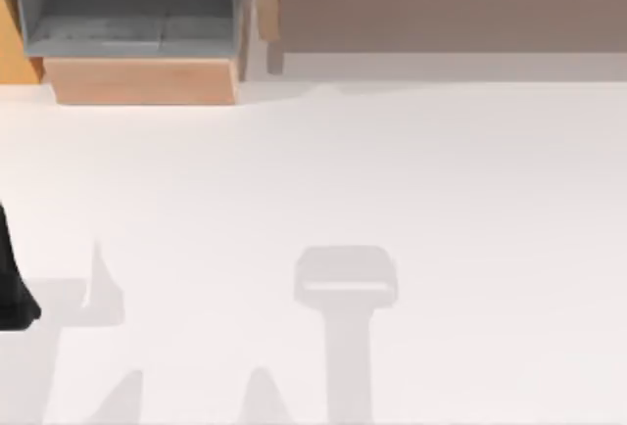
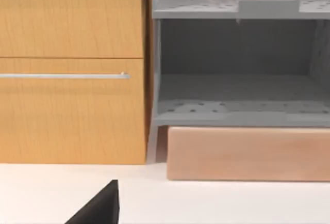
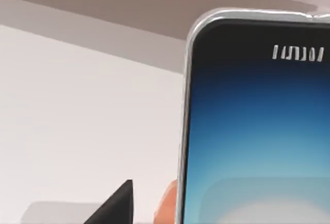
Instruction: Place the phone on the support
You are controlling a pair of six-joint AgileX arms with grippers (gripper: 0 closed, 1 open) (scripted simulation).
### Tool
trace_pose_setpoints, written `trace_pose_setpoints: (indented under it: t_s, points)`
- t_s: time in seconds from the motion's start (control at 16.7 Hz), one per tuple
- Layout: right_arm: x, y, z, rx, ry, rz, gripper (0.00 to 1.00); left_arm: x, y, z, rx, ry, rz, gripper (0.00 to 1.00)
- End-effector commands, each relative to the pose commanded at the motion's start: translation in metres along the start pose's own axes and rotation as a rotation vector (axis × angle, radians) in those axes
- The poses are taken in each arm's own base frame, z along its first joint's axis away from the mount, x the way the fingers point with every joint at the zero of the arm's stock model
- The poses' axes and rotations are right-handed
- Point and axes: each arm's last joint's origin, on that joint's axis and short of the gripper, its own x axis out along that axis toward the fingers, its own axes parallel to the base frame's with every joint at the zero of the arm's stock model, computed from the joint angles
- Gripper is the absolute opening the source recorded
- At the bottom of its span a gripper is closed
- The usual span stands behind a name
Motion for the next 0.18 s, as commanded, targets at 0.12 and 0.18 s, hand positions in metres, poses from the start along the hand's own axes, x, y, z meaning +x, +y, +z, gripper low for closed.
trace_pose_setpoints:
  t_s: [0.12,0.18]
  points:
    - [0.0000,0.0000,0.0000,0.000,0.000,0.000,1.00,0.0000,0.0000,0.0000,0.000,0.000,0.000,1.00]
    - [0.0000,0.0000,0.0000,0.000,0.000,0.000,1.00,0.0000,0.0000,0.0000,0.000,0.000,0.000,1.00]
